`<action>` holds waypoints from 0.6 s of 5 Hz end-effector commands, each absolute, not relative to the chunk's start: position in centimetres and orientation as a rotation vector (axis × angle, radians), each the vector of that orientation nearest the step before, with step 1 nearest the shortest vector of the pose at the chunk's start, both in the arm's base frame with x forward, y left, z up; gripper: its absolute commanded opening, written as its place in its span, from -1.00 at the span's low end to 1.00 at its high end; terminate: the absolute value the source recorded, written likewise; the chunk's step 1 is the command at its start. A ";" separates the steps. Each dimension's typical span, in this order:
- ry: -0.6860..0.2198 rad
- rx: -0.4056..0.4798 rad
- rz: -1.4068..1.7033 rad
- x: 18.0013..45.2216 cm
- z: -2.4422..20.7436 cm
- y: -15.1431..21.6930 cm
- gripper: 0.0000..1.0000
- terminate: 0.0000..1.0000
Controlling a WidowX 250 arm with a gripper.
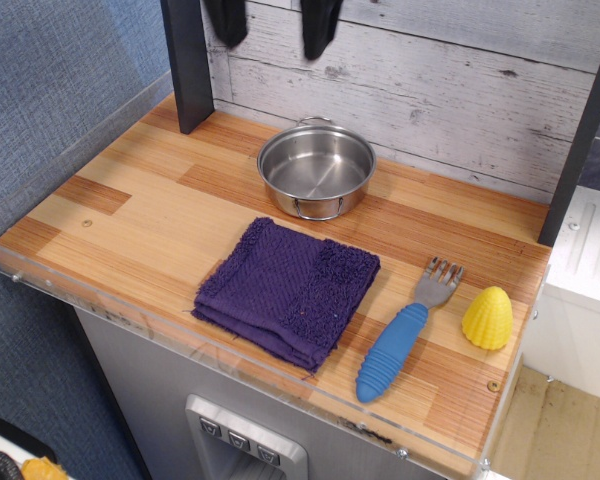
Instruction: Move the fork to the right of the towel.
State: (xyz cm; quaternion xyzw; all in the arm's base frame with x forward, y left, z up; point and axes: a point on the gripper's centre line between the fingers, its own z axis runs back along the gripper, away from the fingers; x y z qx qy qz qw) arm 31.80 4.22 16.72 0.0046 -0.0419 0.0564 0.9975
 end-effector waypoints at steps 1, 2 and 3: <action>-0.041 0.063 0.044 33.2 15.7 5.1 1.00 -1.00; -0.067 0.029 0.012 33.0 15.9 4.9 1.00 -1.00; -0.067 0.029 0.012 33.0 15.9 4.9 1.00 -1.00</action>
